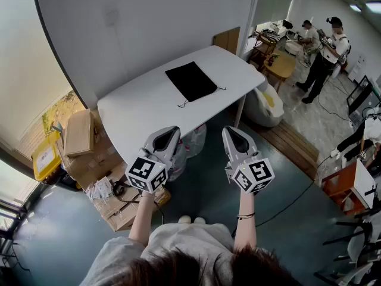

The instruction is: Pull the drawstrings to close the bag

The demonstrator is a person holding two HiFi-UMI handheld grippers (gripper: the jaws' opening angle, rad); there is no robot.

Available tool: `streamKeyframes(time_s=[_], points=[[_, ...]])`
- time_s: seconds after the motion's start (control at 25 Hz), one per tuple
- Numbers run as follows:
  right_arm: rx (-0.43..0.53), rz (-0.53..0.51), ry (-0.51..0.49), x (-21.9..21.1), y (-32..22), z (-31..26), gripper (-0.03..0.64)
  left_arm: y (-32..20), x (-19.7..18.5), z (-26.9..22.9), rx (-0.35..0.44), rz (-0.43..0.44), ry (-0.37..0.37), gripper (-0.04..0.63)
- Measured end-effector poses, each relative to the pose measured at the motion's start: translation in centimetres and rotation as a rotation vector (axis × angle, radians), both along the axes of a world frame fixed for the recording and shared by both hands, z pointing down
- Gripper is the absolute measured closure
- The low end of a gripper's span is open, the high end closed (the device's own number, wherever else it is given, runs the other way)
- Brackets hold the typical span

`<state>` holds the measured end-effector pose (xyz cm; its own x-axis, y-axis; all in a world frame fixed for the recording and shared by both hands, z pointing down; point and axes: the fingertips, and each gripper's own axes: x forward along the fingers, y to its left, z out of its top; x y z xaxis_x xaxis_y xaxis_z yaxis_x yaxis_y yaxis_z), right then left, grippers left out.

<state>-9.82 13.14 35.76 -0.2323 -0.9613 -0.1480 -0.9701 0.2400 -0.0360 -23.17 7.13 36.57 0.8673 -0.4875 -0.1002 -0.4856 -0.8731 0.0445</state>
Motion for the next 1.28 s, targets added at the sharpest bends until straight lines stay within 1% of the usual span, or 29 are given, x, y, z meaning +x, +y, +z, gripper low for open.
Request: streamKeyframes(time_s=[0.4,0.6,0.84,1.28], points=[[-0.007,0.003,-0.002,0.9,1.1,0.4,0.604,0.3,0.2,0.4,-0.007,-0.012,-0.012,0.611],[0.007,-0.013,-0.04,1.5,1.2,0.2,0.604,0.5,0.7,0.9,-0.02,-0.008,-0.021,0.611],[0.014,-0.02,-0.036,2.5,1.0,0.0,0.604,0.5,1.6,0.9,-0.02,-0.014,-0.02,0.611],[0.021,-0.067,0.007,4.2,0.4,-0.8,0.604,0.7,4.3,-0.2,0.005,-0.035,-0.01,0.611]])
